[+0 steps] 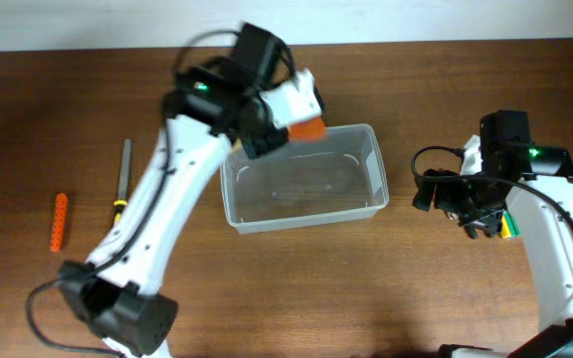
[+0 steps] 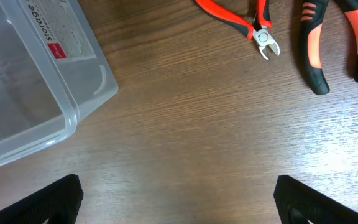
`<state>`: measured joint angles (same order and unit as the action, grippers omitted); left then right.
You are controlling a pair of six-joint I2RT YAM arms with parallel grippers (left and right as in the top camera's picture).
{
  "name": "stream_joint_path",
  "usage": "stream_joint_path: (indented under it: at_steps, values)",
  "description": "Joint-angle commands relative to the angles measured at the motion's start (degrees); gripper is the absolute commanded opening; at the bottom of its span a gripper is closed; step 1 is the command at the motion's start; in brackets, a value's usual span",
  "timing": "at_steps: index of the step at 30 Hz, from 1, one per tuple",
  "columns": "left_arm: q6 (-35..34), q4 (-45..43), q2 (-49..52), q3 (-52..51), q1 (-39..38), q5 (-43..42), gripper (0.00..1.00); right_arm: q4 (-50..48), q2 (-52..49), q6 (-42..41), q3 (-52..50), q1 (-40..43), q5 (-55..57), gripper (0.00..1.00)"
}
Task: Pack container
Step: 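Lift the scraper with the left gripper and drop it into the clear box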
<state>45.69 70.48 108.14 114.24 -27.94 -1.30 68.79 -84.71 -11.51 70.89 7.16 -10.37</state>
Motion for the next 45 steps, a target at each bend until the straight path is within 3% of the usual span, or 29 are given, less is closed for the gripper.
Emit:
stream_joint_path:
  at_steps: [1,12,15,17,18,19,20,22,27,31,36,40,43,45]
  values:
    - [12.2,-2.3,4.6,-4.9,-0.2,0.4,0.01,0.1,0.3,0.5,0.7,0.4,0.6,0.99]
    - [13.8,-9.5,17.6,-6.8,-1.4,0.4,0.02,0.0,0.3,0.5,0.7,0.4,0.6,0.99]
    - [13.5,-8.7,18.0,-6.8,-2.1,0.6,0.11,0.1,0.3,0.5,0.7,0.4,0.6,0.99]
    - [12.3,-7.9,17.5,-6.1,-2.8,1.8,0.37,0.0,0.3,0.5,0.7,0.4,0.6,0.99]
    - [8.4,-7.9,17.2,-5.2,-3.1,3.7,0.45,0.0,0.3,0.5,0.7,0.4,0.6,0.99]
    - [4.0,-7.9,17.0,-4.2,-3.2,6.0,0.79,0.0,0.3,0.5,0.7,0.4,0.6,0.99]
    - [-1.7,-7.8,16.6,-2.6,-3.2,9.2,0.99,0.1,0.3,0.5,0.7,0.4,0.6,0.99]
    - [-8.1,-5.4,15.7,1.2,-3.0,13.6,0.99,0.0,0.3,0.5,0.7,0.4,0.6,0.99]
    - [-13.3,6.3,11.0,13.1,0.3,14.7,0.99,0.4,0.3,0.5,0.7,0.4,0.6,0.99]
    - [-18.9,13.4,6.6,16.7,6.9,14.7,0.99,0.9,0.3,0.5,0.7,0.4,0.6,0.98]
    - [-29.7,20.1,5.8,15.4,23.2,12.9,0.99,1.0,0.3,0.5,0.7,0.4,0.5,0.99]
    - [-29.9,19.5,7.4,9.1,35.5,2.6,1.0,0.9,0.3,0.5,0.7,0.4,0.5,0.99]
    - [-34.2,19.2,9.7,2.7,41.8,0.0,0.84,0.9,0.3,0.5,0.7,0.4,0.5,0.99]
    - [-34.5,17.1,10.4,-2.2,44.1,0.0,0.8,0.9,0.3,0.5,0.7,0.4,0.5,0.99]
